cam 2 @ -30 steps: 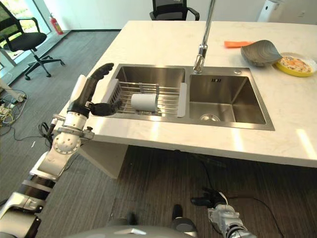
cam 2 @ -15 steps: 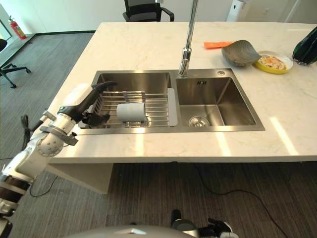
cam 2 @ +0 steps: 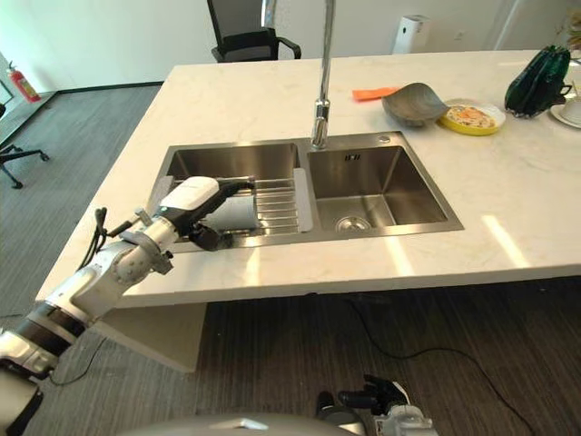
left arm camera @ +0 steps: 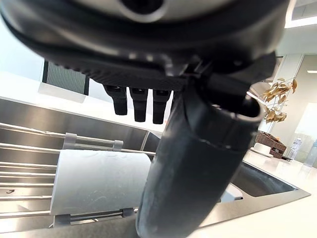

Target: Place the dishes in the dishwasher.

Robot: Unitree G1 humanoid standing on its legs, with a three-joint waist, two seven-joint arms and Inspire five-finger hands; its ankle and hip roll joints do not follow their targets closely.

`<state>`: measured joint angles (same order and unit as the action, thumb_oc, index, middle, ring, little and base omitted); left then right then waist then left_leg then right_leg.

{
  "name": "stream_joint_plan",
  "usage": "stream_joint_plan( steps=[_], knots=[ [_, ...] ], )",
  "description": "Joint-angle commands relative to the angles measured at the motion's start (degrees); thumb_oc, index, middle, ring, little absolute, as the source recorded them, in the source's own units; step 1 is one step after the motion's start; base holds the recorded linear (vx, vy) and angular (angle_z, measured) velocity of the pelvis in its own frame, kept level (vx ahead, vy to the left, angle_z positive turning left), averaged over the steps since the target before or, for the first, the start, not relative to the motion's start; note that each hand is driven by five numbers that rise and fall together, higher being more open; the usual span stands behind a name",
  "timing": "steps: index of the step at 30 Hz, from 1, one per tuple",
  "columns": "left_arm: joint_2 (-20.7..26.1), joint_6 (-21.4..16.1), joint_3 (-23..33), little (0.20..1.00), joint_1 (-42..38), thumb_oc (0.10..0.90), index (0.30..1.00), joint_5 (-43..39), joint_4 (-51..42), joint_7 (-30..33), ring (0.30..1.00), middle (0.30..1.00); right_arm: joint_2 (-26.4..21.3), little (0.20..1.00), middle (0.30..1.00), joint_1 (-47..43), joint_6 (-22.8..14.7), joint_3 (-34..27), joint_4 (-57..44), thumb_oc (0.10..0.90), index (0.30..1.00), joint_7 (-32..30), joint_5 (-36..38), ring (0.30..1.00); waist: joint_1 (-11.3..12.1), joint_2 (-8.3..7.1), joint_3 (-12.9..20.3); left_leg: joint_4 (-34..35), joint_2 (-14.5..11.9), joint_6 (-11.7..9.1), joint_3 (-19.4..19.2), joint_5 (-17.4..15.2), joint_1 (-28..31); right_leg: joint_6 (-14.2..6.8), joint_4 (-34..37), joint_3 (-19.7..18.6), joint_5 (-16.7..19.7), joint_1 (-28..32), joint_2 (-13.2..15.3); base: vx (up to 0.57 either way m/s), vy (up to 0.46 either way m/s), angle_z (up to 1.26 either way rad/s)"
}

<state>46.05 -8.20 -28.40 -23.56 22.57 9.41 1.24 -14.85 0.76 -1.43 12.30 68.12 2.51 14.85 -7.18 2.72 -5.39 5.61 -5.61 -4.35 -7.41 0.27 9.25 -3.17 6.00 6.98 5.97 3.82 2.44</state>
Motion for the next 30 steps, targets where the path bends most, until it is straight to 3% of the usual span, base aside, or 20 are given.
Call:
stream_joint_plan(
  steps=[1, 11, 23, 24, 25, 30],
  knots=[
    [0.0, 0.9, 1.2, 0.900, -13.3, 0.800, 0.900, 2.9, 4.6, 3.2, 0.900, 0.900, -0.7, 0.900, 0.900, -1.3, -0.3, 1.4, 1.6, 0.800, 0.900, 0.2, -0.3, 0.900, -0.6, -2.33, 0.4, -0.6, 1.1, -1.7, -1.9, -3.0, 1.4, -5.5, -1.0, 0.9, -7.3, 3.4, 3.0, 0.01, 0.011, -0.06],
    [-4.4, 5.6, -1.4, 0.900, -20.3, 0.800, 0.900, 3.2, 23.8, 5.0, 0.900, 0.900, -0.7, 0.900, 0.900, -0.5, 0.3, 1.7, 2.3, 0.800, 0.900, 0.0, -0.1, 0.900, -2.8, -1.52, 0.6, -0.6, 1.3, -1.4, -3.2, -3.4, 2.3, -5.7, -1.0, -0.2, -7.0, 3.5, 3.2, 0.00, 0.010, -0.06],
    [-3.5, 7.2, -7.2, 0.900, -24.8, 0.800, 0.900, 4.9, 32.6, 0.2, 0.900, 0.900, -0.5, 0.900, 0.900, -1.2, 1.0, 3.4, 2.4, 0.800, 0.900, 1.2, 0.5, 0.900, -3.2, -1.46, 0.6, -0.6, 1.2, -1.3, -4.1, -3.7, 3.0, -5.8, -1.0, -1.1, -6.9, 3.5, 2.8, 0.00, 0.002, -0.07],
    [-3.5, 7.2, -7.2, 0.566, -24.9, 0.577, 0.566, 4.9, 32.6, 0.2, 0.566, 0.566, -0.5, 0.900, 0.900, -1.2, 1.0, 3.3, 2.4, 0.800, 0.900, 1.2, 0.5, 0.900, -3.2, -1.48, 0.6, -0.6, 1.2, -1.3, -4.1, -3.7, 3.0, -5.8, -1.0, -1.1, -6.9, 3.5, 2.9, 0.00, 0.000, 0.00],
    [-3.4, 7.0, -7.5, 0.300, -24.9, 0.400, 0.300, 5.0, 32.2, -0.1, 0.300, 0.300, -0.5, 0.900, 0.900, -1.3, 1.1, 3.4, 2.4, 0.800, 0.900, 1.3, 0.4, 0.900, -3.2, -1.55, 0.6, -0.6, 1.2, -1.3, -4.0, -3.7, 3.0, -5.8, -1.0, -1.1, -7.0, 3.5, 2.8, 0.00, 0.000, 0.00],
    [-3.2, 4.5, -6.9, 0.300, -23.6, 0.400, 0.300, 3.2, 24.9, 2.3, 0.300, 0.300, -0.6, 0.900, 0.900, -1.4, 0.5, 3.4, 2.2, 0.800, 0.900, 1.2, 0.5, 0.900, -2.9, -1.79, 0.7, -0.6, 1.1, -1.4, -3.9, -3.8, 3.0, -5.7, -1.0, -0.8, -7.2, 3.7, 2.8, 0.00, 0.000, 0.00]
  ],
)
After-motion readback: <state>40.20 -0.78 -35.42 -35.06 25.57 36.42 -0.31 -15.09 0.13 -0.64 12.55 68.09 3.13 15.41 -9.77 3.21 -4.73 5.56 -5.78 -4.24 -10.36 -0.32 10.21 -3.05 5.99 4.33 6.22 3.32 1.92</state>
